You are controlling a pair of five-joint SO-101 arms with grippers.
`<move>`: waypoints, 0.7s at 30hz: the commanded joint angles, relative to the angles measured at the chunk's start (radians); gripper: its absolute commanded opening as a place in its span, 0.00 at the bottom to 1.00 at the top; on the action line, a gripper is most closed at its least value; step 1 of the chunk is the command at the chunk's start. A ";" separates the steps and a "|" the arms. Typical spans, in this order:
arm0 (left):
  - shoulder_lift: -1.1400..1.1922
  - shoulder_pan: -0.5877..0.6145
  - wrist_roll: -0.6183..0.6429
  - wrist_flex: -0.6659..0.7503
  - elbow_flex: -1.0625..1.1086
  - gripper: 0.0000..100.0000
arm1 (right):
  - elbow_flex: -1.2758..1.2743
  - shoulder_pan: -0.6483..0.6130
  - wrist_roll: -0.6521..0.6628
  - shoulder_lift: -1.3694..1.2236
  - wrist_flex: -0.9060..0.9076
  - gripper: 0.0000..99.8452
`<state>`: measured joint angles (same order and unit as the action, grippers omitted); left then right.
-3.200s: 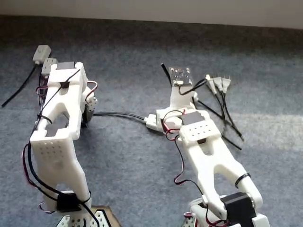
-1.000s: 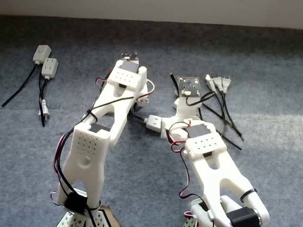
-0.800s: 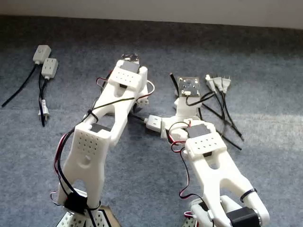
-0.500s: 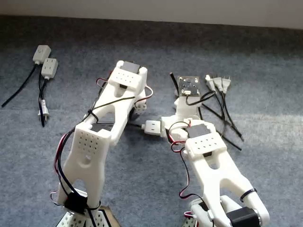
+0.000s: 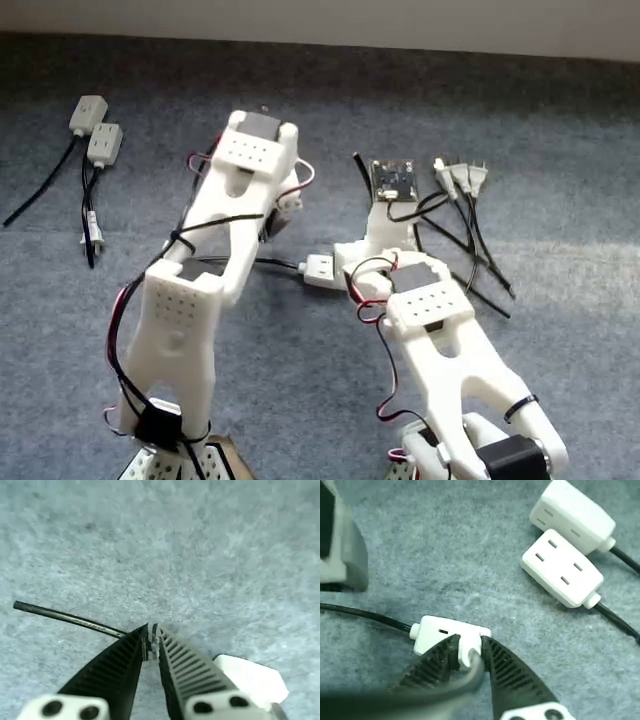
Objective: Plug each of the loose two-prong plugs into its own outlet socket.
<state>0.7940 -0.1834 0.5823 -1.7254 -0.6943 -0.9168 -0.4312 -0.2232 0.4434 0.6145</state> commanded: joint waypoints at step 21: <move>0.039 0.194 0.089 0.092 -0.099 0.05 | 0.004 0.042 -0.043 -0.056 0.004 0.01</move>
<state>0.8431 0.0038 0.6590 -1.6425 -0.7557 -0.9137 -0.4189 -0.2570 0.3821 0.6053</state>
